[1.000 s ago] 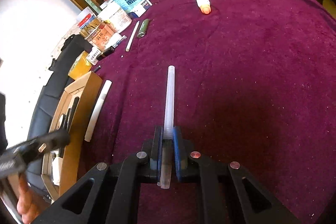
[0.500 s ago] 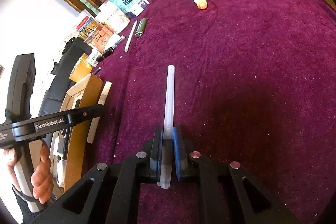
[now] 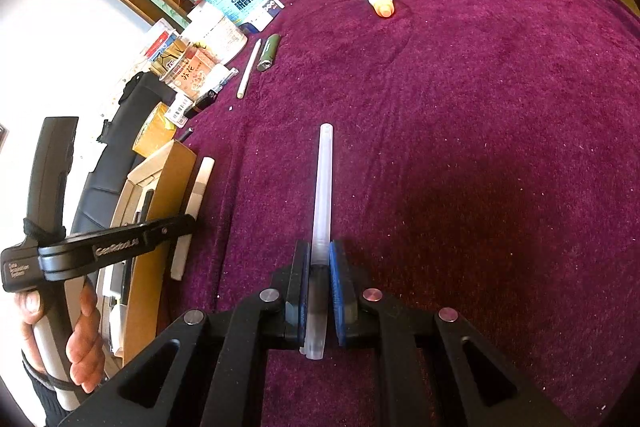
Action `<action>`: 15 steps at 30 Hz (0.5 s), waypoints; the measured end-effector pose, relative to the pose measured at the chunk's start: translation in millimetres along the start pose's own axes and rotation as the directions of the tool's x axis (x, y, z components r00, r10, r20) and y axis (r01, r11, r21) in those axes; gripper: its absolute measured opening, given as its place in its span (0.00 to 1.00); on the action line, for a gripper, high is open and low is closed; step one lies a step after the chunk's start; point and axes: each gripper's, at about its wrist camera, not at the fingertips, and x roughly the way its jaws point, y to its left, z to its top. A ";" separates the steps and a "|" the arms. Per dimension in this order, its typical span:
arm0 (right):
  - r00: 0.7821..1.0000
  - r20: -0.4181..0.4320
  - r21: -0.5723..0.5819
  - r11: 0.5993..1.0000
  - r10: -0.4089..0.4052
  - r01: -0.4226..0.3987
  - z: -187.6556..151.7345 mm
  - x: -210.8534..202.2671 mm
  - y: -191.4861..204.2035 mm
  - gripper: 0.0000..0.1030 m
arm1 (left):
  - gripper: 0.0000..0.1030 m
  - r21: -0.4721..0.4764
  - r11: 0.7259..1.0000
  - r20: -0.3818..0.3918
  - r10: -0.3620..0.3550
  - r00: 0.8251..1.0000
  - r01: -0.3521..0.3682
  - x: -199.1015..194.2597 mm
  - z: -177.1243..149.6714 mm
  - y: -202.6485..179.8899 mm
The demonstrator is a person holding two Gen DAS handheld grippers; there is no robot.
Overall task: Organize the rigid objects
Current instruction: 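Grasp a translucent white stick with the right tool while the left grasps a white pen, then carry the white stick and white pen into the cardboard tray and open both tools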
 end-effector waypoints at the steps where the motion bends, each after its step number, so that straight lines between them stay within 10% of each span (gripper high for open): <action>1: 1.000 0.000 -0.002 1.000 -0.002 0.002 0.0 0.1 0.5 0.10 | 0.11 -0.011 1.000 -0.001 -0.016 1.000 0.016 0.3 -1.5 1.1; 7: 1.000 0.001 -0.004 1.000 -0.002 0.002 -0.5 -0.2 0.4 0.10 | 0.12 0.028 1.000 0.016 0.000 1.000 0.000 -0.8 -12.7 -15.3; 15: 1.000 0.005 -0.011 1.000 0.001 0.000 -0.3 -0.1 2.4 0.09 | 0.11 0.006 0.988 0.080 -0.155 0.985 0.155 -35.1 -61.5 -30.3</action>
